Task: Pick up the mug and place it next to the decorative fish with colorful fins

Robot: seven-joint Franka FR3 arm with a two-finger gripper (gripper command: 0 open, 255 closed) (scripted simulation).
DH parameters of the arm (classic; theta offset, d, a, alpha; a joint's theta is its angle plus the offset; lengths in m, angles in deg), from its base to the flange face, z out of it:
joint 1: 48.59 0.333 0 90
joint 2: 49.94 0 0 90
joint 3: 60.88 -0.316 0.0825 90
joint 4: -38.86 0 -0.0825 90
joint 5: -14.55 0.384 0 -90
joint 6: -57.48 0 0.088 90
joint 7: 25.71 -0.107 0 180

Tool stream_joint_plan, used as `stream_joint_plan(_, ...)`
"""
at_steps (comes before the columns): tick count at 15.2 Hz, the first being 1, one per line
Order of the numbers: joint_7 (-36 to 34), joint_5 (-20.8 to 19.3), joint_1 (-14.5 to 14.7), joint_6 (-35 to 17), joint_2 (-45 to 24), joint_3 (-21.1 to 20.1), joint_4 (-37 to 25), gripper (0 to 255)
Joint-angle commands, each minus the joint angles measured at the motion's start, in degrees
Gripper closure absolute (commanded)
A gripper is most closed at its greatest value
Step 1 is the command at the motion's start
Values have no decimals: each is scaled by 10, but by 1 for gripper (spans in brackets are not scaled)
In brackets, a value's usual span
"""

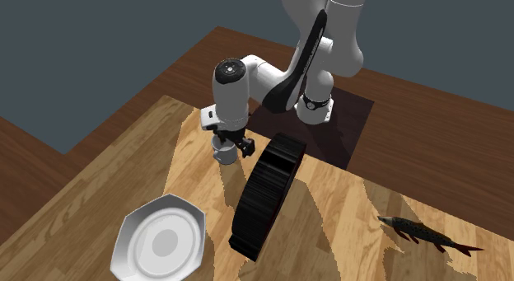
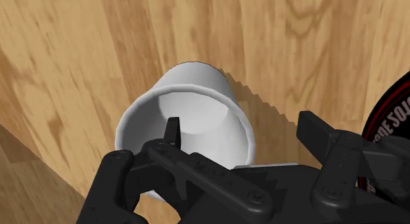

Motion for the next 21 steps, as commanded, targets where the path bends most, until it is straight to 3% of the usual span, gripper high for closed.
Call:
stream_joint_plan(1,0,1,0,-10,-9,0,1,0)
stream_joint_plan(8,0,1,0,-10,-9,0,1,0)
stream_joint_plan(9,0,1,0,-10,-9,0,1,255)
stream_joint_plan(18,0,1,0,-10,-9,0,1,255)
stream_joint_plan(21,0,0,1,14,6,-1,-9,255)
